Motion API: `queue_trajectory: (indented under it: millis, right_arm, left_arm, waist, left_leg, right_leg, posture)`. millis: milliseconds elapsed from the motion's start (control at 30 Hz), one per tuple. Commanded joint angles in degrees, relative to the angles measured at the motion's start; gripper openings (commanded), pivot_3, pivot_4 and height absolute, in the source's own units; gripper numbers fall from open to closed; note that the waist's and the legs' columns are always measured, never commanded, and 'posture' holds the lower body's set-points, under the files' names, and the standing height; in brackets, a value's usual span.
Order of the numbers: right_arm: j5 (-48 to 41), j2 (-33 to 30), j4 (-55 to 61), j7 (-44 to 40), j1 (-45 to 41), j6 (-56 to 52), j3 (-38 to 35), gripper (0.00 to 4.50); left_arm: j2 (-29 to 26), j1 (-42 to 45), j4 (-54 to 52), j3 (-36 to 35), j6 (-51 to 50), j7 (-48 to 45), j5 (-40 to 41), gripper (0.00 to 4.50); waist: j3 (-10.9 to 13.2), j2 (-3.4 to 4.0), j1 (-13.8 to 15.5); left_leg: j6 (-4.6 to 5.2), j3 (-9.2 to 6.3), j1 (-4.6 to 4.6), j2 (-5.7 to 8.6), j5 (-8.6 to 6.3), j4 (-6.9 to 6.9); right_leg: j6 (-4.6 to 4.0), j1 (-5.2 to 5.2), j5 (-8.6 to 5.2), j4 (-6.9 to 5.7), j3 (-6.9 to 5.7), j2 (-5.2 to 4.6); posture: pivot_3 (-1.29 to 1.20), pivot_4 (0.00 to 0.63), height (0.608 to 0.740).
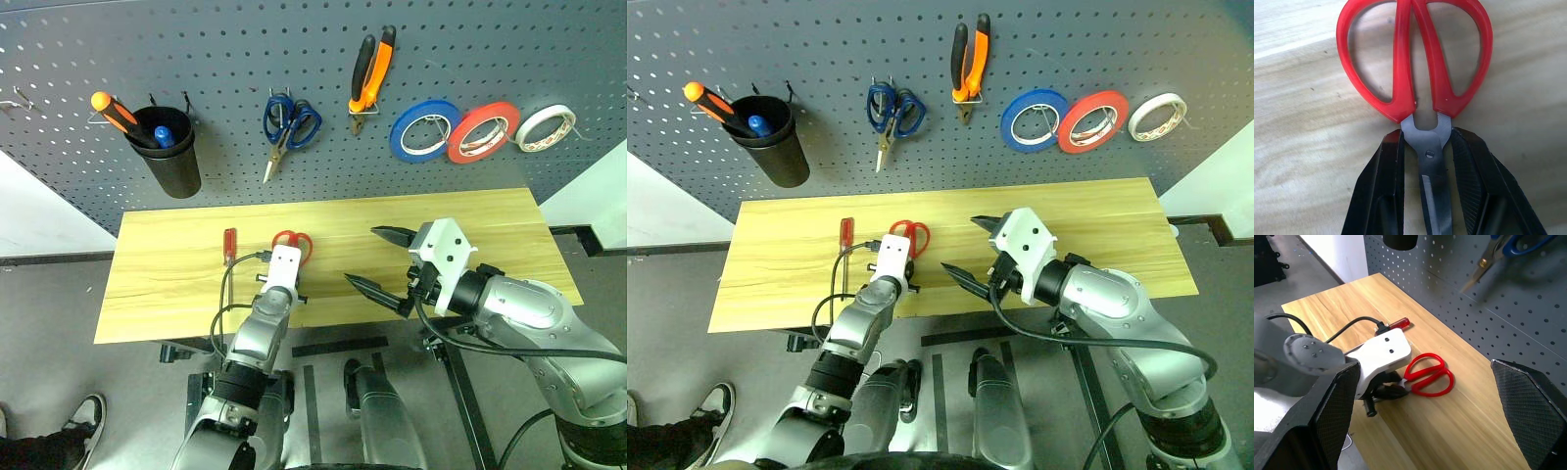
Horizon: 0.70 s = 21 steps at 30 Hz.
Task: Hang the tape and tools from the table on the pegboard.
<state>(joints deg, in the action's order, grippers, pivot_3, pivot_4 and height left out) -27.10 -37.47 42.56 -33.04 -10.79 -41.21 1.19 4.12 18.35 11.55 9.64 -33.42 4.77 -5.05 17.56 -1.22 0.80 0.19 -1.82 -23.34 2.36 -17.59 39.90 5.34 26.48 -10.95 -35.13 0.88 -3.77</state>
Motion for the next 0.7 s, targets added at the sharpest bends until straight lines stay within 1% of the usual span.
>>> queue_trajectory:
  millis: [33, 133, 233, 400, 500, 600, 700]
  right_arm:
    - [0.43, -0.23, 1.63, 0.01, 0.15, 1.12, 0.12, 4.50]
    - [0.64, -0.30, 1.39, -0.02, 0.10, 1.35, 0.26, 4.50]
    - [0.90, -0.30, 1.07, -0.19, -0.04, 1.54, 0.30, 4.50]
    - [1.38, -0.19, 0.80, -0.35, -0.22, 1.70, 0.29, 4.50]
    - [1.55, -0.12, 0.80, -0.25, -0.23, 1.69, 0.26, 4.50]
    - [1.70, -0.02, 0.93, -0.14, -0.20, 1.61, 0.26, 4.50]
    - [1.79, 0.05, 0.96, -0.03, -0.14, 1.56, 0.19, 4.50]
  left_arm:
    - [-0.08, -1.49, -6.25, 3.25, 0.47, -1.60, -1.45, 1.03]
    - [0.08, -2.01, -9.77, 5.22, 0.19, -3.32, -1.76, 1.03]
    - [0.24, -0.80, -11.99, 6.39, 0.08, -4.86, -1.85, 1.03]
    - [-1.10, 1.95, -14.35, 9.74, 4.14, -8.38, -3.18, 1.03]
    - [-2.53, 1.79, -15.52, 12.22, 8.81, -10.53, -4.10, 1.03]
    - [-5.48, 1.62, -16.12, 15.66, 16.24, -12.70, -6.45, 1.03]
    - [-7.40, 1.11, -16.22, 16.76, 22.08, -13.10, -7.90, 1.03]
  waist:
    - [0.00, 0.00, 0.00]
    - [0.00, 0.00, 0.08]
    - [0.00, 0.01, 0.05]
    - [0.00, 0.01, 0.03]
    - [0.00, 0.01, 0.00]
    - [0.00, 0.01, 0.00]
    - [0.00, 0.01, 0.01]
  left_leg:
    - [0.00, -0.01, -0.02, 0.00, 0.00, -0.01]
    - [0.00, -0.02, -0.04, 0.00, -0.01, -0.01]
    - [0.01, -0.01, -0.04, 0.00, -0.01, -0.01]
    - [0.02, -0.02, -0.05, 0.00, -0.01, -0.01]
    - [0.04, -0.01, -0.05, 0.00, -0.03, -0.01]
    - [0.05, -0.01, -0.05, 0.00, -0.03, -0.04]
    - [0.05, -0.01, -0.05, 0.00, -0.03, -0.04]
  right_leg:
    - [0.00, 0.02, 0.00, 0.01, 0.00, 0.00]
    - [-0.01, 0.03, 0.00, 0.02, 0.00, -0.03]
    - [-0.01, 0.02, 0.00, 0.04, 0.00, -0.03]
    - [-0.01, 0.03, 0.00, 0.03, -0.01, -0.02]
    - [-0.01, 0.03, 0.00, 0.05, -0.01, -0.02]
    - [-0.02, 0.04, 0.01, 0.05, 0.00, -0.02]
    - [-0.02, 0.05, 0.01, 0.05, 0.02, -0.05]
  posture:
    - [0.03, 0.288, 0.740]
    - [0.03, 0.281, 0.740]
    - [0.03, 0.279, 0.740]
    - [0.03, 0.277, 0.740]
    - [0.03, 0.278, 0.740]
    - [0.03, 0.279, 0.740]
    - [0.03, 0.279, 0.740]
